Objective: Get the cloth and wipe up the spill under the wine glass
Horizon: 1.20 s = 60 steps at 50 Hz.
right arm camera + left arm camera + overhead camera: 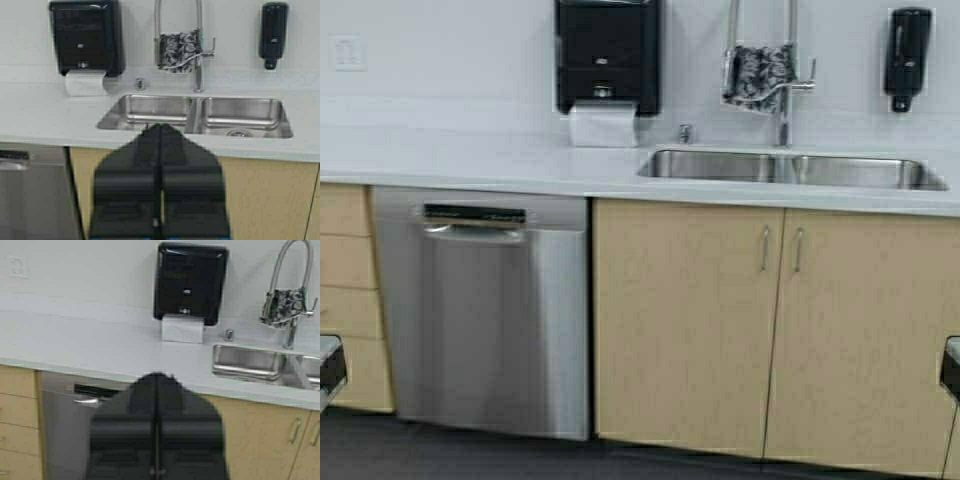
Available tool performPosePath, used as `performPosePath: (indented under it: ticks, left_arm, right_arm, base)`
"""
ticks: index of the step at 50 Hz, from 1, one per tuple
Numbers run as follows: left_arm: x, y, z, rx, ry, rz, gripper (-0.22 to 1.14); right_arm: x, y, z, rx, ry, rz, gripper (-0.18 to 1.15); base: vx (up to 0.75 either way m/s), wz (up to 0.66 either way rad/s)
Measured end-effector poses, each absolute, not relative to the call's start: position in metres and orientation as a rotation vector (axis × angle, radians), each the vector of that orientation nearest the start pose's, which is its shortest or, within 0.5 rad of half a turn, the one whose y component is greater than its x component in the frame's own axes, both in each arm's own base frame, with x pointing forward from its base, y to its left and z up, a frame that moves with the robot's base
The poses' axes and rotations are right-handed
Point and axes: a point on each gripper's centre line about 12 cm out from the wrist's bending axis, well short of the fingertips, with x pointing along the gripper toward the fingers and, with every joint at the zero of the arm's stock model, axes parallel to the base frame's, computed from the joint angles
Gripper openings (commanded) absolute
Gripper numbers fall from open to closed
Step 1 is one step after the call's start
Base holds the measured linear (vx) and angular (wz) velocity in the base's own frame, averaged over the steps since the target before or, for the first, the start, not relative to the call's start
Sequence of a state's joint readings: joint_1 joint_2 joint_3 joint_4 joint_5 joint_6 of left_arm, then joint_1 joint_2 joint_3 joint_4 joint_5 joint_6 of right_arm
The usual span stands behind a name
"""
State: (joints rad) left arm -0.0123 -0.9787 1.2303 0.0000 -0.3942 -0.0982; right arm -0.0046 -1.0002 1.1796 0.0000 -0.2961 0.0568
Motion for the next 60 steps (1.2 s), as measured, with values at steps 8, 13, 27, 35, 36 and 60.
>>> performPosePath:
  ticks: [8, 13, 27, 35, 36, 60]
  left_arm:
    - [0.188, -0.002, 0.285, -0.116, -0.149, -0.021, 0.02]
    - [0.187, -0.002, 0.285, -0.117, -0.152, -0.022, 0.02]
    - [0.188, -0.003, 0.286, -0.114, -0.160, -0.023, 0.02]
    - [0.188, -0.003, 0.286, -0.110, -0.168, -0.025, 0.02]
    - [0.188, -0.003, 0.286, -0.107, -0.169, -0.025, 0.02]
    - [0.189, -0.004, 0.286, -0.088, -0.167, -0.030, 0.02]
  right_arm:
    - [0.191, -0.001, 0.298, 0.056, -0.115, -0.001, 0.06]
    - [0.191, -0.001, 0.299, 0.056, -0.120, -0.001, 0.06]
    - [0.191, -0.001, 0.299, 0.056, -0.123, -0.001, 0.06]
    - [0.189, -0.001, 0.301, 0.055, -0.134, 0.000, 0.06]
    - [0.188, -0.001, 0.301, 0.055, -0.134, 0.000, 0.06]
    - [0.182, -0.001, 0.301, 0.055, -0.152, 0.000, 0.06]
  base:
    - [0.36, -0.14]
    - [0.37, -0.08]
    - [0.35, -0.03]
    - [0.35, 0.00]
    - [0.35, -0.01]
    - [0.34, 0.00]
